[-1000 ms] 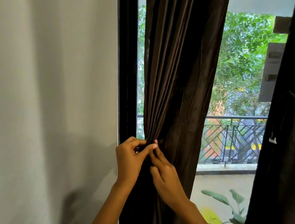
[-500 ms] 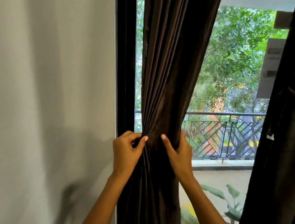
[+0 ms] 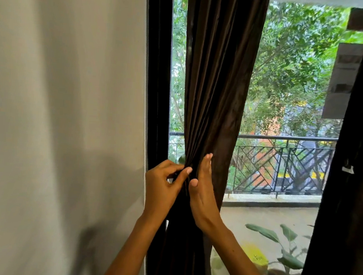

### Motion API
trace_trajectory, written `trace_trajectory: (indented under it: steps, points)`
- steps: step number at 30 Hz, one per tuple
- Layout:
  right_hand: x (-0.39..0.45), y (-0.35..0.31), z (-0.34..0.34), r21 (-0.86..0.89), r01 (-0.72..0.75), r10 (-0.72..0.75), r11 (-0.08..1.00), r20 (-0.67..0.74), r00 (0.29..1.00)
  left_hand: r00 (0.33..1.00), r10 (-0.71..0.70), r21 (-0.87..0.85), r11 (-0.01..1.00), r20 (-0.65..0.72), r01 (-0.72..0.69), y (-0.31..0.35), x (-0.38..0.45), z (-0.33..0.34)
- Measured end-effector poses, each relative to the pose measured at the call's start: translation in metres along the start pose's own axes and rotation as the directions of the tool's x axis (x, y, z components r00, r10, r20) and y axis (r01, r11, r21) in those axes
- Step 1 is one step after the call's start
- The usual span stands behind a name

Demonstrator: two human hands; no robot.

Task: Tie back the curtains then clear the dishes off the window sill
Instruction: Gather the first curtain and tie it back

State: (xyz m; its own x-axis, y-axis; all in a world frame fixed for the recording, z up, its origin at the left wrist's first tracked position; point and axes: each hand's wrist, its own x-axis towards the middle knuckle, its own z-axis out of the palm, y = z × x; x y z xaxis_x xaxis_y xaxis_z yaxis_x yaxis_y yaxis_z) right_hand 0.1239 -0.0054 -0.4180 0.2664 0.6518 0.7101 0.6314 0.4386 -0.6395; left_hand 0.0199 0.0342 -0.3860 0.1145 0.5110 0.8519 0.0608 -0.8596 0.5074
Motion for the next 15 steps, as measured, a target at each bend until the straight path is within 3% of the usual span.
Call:
trace_trajectory:
  steps: [5,10,12,15]
  points:
    - [0.003,0.0,0.002,0.029,-0.021,0.02,0.999,0.056,0.998,0.999,-0.037,-0.059,0.998,0.019,0.038,0.007,0.0,0.001]
    - [0.002,0.005,0.0,-0.075,-0.027,0.037,0.997,0.132,0.991,0.999,-0.037,0.044,0.998,-0.034,0.038,-0.003,0.011,0.006]
    - [0.005,0.009,-0.005,-0.085,-0.08,0.086,0.993,0.076,0.993,0.999,-0.039,0.066,0.997,-0.036,0.042,-0.009,0.014,0.005]
    - [0.014,0.003,-0.018,0.147,-0.247,0.258,0.958,-0.063,0.964,0.999,-0.04,0.032,0.999,-0.037,0.041,-0.013,0.014,0.002]
